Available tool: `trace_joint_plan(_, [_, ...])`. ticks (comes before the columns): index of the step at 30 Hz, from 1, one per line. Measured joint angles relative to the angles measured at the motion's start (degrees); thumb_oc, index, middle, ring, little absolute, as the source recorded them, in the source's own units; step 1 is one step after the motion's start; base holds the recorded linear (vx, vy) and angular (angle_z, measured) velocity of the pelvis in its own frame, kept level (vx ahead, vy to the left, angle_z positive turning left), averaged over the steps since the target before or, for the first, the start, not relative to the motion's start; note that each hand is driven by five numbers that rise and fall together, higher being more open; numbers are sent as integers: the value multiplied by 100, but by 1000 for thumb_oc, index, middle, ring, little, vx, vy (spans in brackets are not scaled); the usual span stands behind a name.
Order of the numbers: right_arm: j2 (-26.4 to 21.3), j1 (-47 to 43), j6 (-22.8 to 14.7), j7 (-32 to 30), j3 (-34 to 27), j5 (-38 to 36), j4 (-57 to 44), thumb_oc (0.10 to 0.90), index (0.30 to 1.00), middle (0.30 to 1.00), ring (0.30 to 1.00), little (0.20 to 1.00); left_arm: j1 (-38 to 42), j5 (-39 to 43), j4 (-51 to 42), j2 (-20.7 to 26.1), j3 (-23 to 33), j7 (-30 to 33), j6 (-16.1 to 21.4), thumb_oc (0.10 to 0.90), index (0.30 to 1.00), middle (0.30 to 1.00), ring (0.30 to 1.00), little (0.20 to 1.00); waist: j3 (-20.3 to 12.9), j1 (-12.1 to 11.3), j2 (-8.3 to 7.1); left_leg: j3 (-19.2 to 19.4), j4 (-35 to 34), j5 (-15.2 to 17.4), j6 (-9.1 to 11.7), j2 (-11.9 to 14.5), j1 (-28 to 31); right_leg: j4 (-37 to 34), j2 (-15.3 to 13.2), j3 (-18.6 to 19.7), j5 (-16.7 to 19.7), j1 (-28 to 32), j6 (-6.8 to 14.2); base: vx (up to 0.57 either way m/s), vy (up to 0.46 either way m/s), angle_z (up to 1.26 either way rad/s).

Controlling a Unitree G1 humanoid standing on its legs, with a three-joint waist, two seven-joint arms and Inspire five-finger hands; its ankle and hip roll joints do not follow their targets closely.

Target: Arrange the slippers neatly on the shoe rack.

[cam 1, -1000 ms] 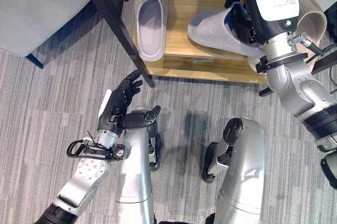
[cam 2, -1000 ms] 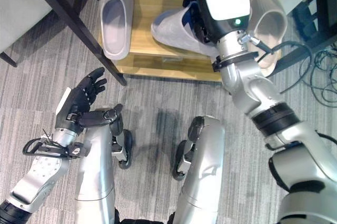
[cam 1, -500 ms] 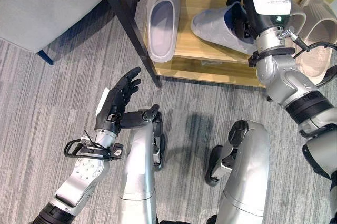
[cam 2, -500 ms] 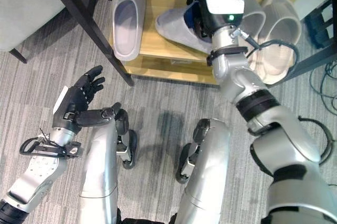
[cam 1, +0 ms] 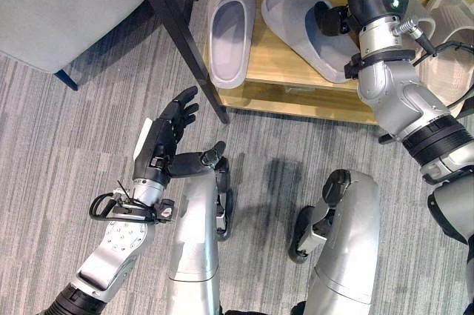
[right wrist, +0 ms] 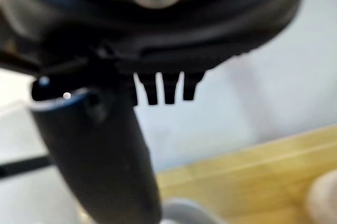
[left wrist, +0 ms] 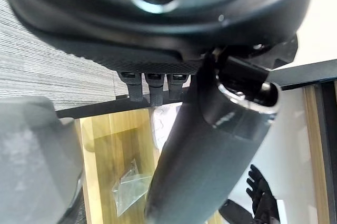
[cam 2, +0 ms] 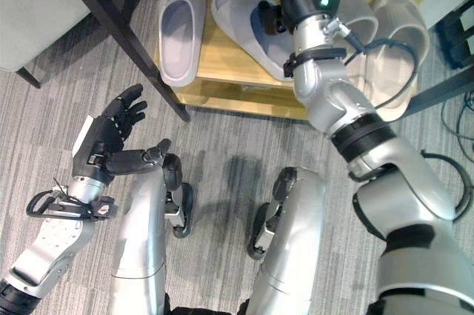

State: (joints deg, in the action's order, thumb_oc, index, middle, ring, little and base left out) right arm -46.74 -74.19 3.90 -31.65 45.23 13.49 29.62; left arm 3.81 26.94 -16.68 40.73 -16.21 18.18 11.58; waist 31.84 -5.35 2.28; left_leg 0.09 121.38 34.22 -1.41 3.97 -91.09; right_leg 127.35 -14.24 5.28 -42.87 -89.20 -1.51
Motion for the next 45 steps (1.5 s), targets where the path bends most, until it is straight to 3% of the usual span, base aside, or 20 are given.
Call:
trace_joint_plan(9, [-367, 537, -377, 411, -191, -1270, -935, 800, 900, 900, 900, 900, -85, -4, -13, 41, 392, 8, -8, 800, 900, 900, 900, 900, -2, 88, -7, -40, 67, 55, -7, 27, 18, 1, 22, -29, -3, 45, 6, -1, 5, -1])
trace_joint_plan(25, [-309, 1827, -429, 637, -637, -1677, -1070, 800, 900, 900, 900, 900, -310, -14, -197, 73, 731, 15, -12, 800, 900, 900, 900, 900, -2, 166, -7, -30, 141, 214, -47, 112, 29, -3, 114, -27, -41, 36, 70, -2, 7, -3])
trace_joint_plan(30, [95, 2089, -377, 637, -1070, -1664, -1031, 800, 900, 900, 900, 900, -303, -28, -201, 72, 749, 54, -12, 800, 900, 900, 900, 900, -2, 177, -7, -32, 161, 215, -46, 114, 31, 16, 118, -26, -42, 37, 71, 0, 0, 0])
trace_joint_plan(45, [796, 2235, -547, 575, -1366, -2672, -1034, 800, 900, 900, 900, 900, -142, -70, -195, 67, 748, 149, -12, 800, 900, 900, 900, 900, -2, 200, -4, -43, 160, 249, 11, 125, 78, 31, 174, -27, -50, 36, 54, 0, -2, -1])
